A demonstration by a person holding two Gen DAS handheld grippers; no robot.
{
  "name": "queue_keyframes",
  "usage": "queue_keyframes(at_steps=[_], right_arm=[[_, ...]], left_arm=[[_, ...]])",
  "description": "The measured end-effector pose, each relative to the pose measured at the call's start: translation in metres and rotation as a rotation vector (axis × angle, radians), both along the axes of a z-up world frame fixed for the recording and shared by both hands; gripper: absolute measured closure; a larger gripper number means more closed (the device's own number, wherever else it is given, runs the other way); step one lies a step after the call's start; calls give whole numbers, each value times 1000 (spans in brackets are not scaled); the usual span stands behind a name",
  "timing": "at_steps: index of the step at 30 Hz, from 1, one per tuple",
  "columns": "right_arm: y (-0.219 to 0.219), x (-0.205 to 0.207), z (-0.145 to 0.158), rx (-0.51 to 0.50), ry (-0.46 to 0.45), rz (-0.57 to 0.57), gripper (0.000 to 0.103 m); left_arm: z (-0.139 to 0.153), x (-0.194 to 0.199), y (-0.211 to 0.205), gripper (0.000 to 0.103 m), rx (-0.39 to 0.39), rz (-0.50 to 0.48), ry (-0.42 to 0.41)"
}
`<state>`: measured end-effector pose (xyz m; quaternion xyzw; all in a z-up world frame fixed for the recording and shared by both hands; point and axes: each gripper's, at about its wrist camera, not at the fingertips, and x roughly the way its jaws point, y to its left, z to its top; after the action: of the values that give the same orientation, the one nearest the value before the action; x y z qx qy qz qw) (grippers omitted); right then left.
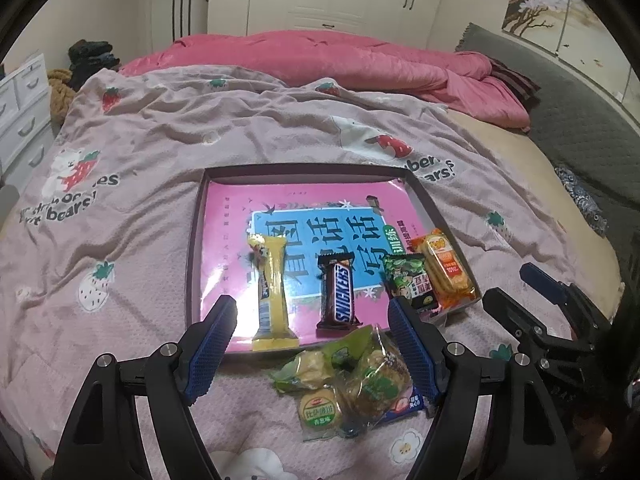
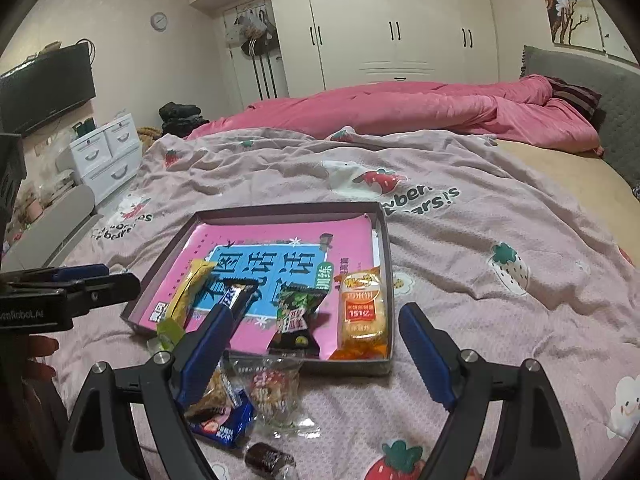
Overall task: Organize snacks
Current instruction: 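Withdraw both open grippers from the tray toward the remaining snack pile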
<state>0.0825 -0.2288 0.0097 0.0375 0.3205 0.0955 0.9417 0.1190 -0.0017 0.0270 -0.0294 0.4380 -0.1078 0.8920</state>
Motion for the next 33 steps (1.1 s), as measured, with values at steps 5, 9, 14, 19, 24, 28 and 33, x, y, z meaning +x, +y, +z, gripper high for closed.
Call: queue_keyframes(at_steps=[5, 9, 14, 19, 24, 28, 33], right_arm=[[4, -8, -1, -6, 11, 3, 18], [6, -14, 0, -9, 10, 9, 18], [9, -20, 0, -11, 16, 16, 18], [11, -25, -1, -15, 24, 17, 18], [13, -30, -2, -17, 29, 21, 18], [15, -33, -1, -17, 31, 26, 18], [19, -39, -1, -29, 32, 39, 18]], left_arm=[[-5, -7, -1, 24, 17, -18, 20], [-3, -15, 2, 24, 20, -22, 17], [-1, -21, 11, 24, 13, -13, 18], [-1, -29, 23, 24, 17, -1, 19], [-5, -36, 35, 24, 20, 11, 31], [-11, -41, 41, 24, 16, 17, 45], [-14, -47, 41, 24, 20, 11, 53]])
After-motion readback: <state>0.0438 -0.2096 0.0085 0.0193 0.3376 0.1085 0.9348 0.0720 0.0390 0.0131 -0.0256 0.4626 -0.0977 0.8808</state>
